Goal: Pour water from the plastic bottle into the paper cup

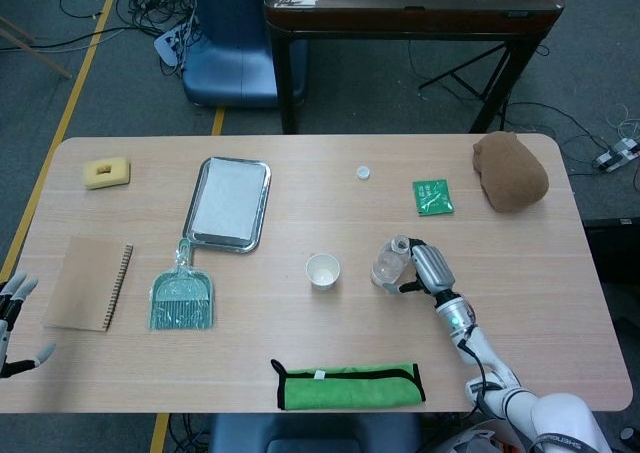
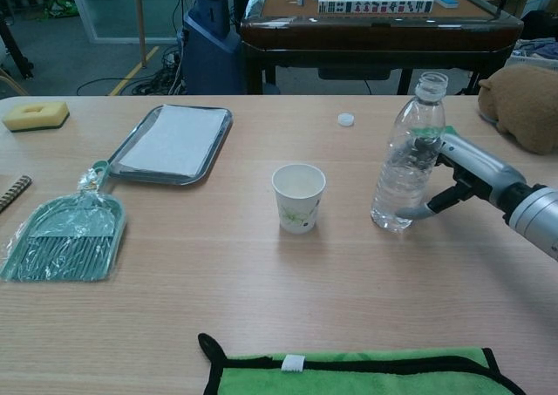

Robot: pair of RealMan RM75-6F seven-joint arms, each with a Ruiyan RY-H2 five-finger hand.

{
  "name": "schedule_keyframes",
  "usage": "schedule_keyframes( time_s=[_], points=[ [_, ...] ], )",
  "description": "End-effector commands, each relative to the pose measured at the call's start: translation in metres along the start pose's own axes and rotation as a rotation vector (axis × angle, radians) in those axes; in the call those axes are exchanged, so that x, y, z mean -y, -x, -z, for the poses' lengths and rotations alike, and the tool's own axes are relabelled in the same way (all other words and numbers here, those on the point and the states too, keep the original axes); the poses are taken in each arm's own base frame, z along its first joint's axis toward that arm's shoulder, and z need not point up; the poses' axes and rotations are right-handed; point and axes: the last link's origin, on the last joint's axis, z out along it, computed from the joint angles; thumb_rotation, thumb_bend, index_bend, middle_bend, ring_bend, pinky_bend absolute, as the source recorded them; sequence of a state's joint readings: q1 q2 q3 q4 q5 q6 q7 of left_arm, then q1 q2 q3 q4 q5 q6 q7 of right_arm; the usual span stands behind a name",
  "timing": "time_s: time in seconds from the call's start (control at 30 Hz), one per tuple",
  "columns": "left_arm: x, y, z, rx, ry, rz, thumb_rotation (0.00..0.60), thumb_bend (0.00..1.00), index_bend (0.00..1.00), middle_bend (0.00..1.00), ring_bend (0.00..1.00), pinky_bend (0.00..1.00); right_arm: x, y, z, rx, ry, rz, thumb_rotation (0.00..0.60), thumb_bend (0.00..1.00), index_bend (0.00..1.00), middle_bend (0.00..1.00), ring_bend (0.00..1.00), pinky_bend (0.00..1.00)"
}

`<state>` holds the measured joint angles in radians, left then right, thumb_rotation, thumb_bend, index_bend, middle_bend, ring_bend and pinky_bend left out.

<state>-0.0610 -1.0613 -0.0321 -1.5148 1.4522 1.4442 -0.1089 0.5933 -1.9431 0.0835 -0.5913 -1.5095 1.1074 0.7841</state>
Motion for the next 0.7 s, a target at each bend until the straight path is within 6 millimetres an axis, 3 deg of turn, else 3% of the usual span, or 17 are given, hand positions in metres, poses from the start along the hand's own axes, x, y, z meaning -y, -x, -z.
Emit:
schedule_keyframes(
  time_s=[0.03,0.5,0.7],
  points=[
    [0.0,0.0,0.0,0.001,0.0,0.0,0.6,0.15,0.0,0.0,0.04,0.35,0.0,0.0,-0.001,-0.003,0.0,-0.001,0.6,0.0,0.39,0.43,0.31,0.29],
    [0.0,0.001,0.0,0.004,-0.001,-0.003,0.6,0.15,0.0,0.0,0.04,0.35,0.003,-0.005,-0.002,-0.032,-0.012,-0.001,0.6,0.08,0.48,0.51,0.39,0.33],
    [0.0,0.001,0.0,0.007,-0.003,-0.003,0.6,0.15,0.0,0.0,0.04,0.35,0.005,-0.016,-0.004,-0.023,-0.02,0.053,0.6,0.09,0.48,0.52,0.4,0.33]
  ],
)
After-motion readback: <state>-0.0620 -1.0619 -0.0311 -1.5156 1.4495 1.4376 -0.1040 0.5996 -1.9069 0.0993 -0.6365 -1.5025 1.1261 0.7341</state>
